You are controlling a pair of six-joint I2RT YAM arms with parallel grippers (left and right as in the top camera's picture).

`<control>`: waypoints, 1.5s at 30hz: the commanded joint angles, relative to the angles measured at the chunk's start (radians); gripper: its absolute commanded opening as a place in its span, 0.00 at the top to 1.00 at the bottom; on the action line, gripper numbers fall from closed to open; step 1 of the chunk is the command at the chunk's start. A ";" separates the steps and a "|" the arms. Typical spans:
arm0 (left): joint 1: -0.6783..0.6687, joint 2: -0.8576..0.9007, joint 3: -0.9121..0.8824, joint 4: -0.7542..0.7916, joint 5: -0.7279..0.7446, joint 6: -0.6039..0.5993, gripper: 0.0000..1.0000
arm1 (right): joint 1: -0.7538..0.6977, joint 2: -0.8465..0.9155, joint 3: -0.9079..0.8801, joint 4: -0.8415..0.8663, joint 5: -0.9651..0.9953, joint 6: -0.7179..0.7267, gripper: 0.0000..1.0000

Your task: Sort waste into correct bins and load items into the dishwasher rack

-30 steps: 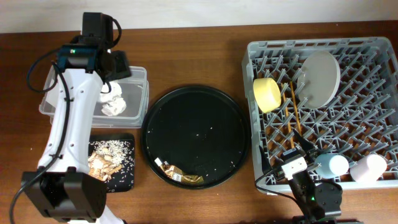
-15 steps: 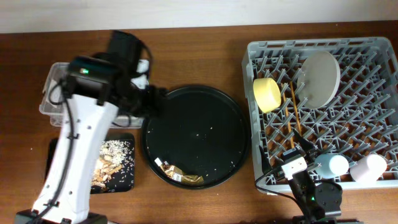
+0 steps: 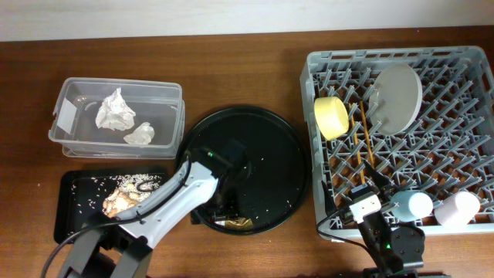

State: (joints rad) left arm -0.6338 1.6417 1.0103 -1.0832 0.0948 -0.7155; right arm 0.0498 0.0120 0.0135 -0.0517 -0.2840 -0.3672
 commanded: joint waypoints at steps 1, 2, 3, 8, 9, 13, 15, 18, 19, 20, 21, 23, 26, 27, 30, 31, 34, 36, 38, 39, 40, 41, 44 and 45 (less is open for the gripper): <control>-0.003 -0.011 -0.106 0.137 0.040 -0.154 0.36 | -0.005 -0.006 -0.008 -0.001 0.008 0.005 0.02; -0.003 -0.011 -0.132 0.185 0.040 -0.177 0.36 | -0.005 -0.006 -0.008 -0.001 0.008 0.005 0.02; -0.003 -0.011 -0.139 0.212 0.040 -0.178 0.37 | -0.005 -0.006 -0.008 -0.001 0.008 0.005 0.02; -0.001 -0.011 -0.138 0.260 0.039 -0.177 0.98 | -0.005 -0.006 -0.008 -0.001 0.008 0.005 0.02; 0.005 -0.014 -0.131 0.253 0.048 -0.176 1.00 | -0.005 -0.006 -0.008 -0.001 0.008 0.005 0.02; 0.060 -0.069 0.013 0.109 0.042 -0.088 0.99 | -0.005 -0.006 -0.008 -0.001 0.008 0.005 0.02; 0.136 -0.144 0.211 -0.050 -0.055 -0.009 1.00 | -0.005 -0.006 -0.008 -0.001 0.008 0.005 0.02; 0.242 -0.193 0.372 -0.099 -0.239 0.014 1.00 | -0.005 -0.006 -0.008 -0.001 0.008 0.005 0.02; 0.296 -0.201 0.402 -0.073 -0.299 0.026 1.00 | -0.005 -0.006 -0.008 -0.001 0.008 0.005 0.02; 0.327 -0.201 0.406 -0.037 -0.306 0.069 0.99 | -0.005 -0.006 -0.008 -0.001 0.008 0.005 0.02; 0.393 -0.188 0.403 0.022 -0.301 0.120 0.99 | -0.005 -0.006 -0.008 -0.001 0.008 0.005 0.02; 0.500 -0.137 0.403 0.095 -0.302 0.177 0.99 | -0.005 -0.006 -0.008 -0.001 0.008 0.005 0.02; 0.653 -0.032 0.404 0.264 -0.130 0.308 0.64 | -0.005 -0.006 -0.008 -0.001 0.008 0.005 0.02; 0.685 -0.004 0.407 0.291 -0.067 0.314 0.56 | -0.005 -0.006 -0.008 -0.001 0.008 0.005 0.02; 0.711 0.025 0.461 0.288 -0.005 0.401 0.28 | -0.005 -0.006 -0.008 -0.001 0.008 0.005 0.02; 0.709 0.016 0.492 0.251 -0.005 0.404 0.25 | -0.005 -0.006 -0.008 -0.001 0.008 0.005 0.02; 0.681 -0.026 0.616 0.048 0.000 0.424 0.20 | -0.005 -0.006 -0.008 -0.001 0.008 0.005 0.02; 0.628 -0.078 0.671 -0.096 -0.002 0.449 0.20 | -0.005 -0.006 -0.008 -0.001 0.008 0.005 0.02; 0.522 -0.177 0.674 -0.231 -0.005 0.449 0.17 | -0.005 -0.006 -0.008 -0.001 0.008 0.005 0.02; 0.466 -0.216 0.674 -0.267 -0.005 0.449 0.01 | -0.005 -0.006 -0.008 -0.001 0.008 0.005 0.02; 0.415 -0.247 0.674 -0.284 -0.005 0.449 0.01 | -0.005 -0.006 -0.008 -0.001 0.008 0.005 0.02; 0.383 -0.262 0.674 -0.290 -0.004 0.448 0.01 | -0.005 -0.006 -0.008 -0.001 0.008 0.005 0.02; 0.294 -0.281 0.674 -0.291 -0.005 0.448 0.01 | -0.005 -0.006 -0.008 -0.001 0.008 0.005 0.02; 0.277 -0.280 0.674 -0.291 -0.005 0.448 0.01 | -0.005 -0.006 -0.008 -0.001 0.008 0.005 0.02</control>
State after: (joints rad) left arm -0.3168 1.3640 1.6691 -1.3731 0.0879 -0.2825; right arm 0.0498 0.0120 0.0135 -0.0513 -0.2844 -0.3676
